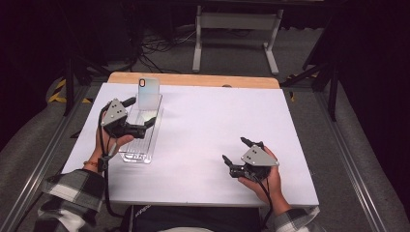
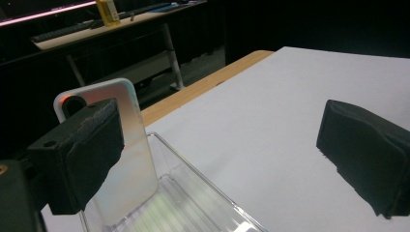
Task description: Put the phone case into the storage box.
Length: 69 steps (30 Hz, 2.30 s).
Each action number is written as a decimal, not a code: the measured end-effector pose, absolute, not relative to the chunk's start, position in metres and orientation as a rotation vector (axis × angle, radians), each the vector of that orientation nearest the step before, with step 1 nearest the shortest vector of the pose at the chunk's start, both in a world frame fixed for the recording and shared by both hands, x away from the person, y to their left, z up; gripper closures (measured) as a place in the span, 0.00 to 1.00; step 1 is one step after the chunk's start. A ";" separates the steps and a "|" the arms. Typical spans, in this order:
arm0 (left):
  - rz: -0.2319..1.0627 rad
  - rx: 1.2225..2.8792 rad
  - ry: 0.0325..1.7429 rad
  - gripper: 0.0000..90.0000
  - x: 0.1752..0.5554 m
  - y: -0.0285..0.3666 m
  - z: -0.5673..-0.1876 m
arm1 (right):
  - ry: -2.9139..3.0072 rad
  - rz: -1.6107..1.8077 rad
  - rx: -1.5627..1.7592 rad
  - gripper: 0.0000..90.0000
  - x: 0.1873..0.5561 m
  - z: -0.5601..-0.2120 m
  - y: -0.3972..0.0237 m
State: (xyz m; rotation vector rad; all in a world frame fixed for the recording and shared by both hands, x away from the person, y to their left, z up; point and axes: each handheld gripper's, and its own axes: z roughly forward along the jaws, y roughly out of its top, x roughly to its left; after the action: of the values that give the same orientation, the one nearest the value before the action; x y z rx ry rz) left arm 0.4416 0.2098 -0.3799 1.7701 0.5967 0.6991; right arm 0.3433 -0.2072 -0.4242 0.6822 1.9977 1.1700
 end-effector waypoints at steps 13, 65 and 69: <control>0.695 1.782 0.562 0.04 0.434 0.206 -0.380 | 1.962 1.211 0.690 0.13 0.343 -0.419 -0.209; 0.663 1.785 0.445 0.03 0.389 0.193 -0.384 | 1.937 1.256 0.656 0.09 0.356 -0.401 -0.205; 0.656 1.793 0.434 0.03 0.386 0.191 -0.386 | 1.936 1.264 0.652 0.09 0.354 -0.401 -0.205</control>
State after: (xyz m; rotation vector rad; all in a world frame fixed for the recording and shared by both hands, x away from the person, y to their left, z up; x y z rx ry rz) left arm 0.3863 0.1908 -0.3857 1.7925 0.4337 0.6562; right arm 0.3538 -0.2053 -0.4006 0.6518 1.9363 1.2642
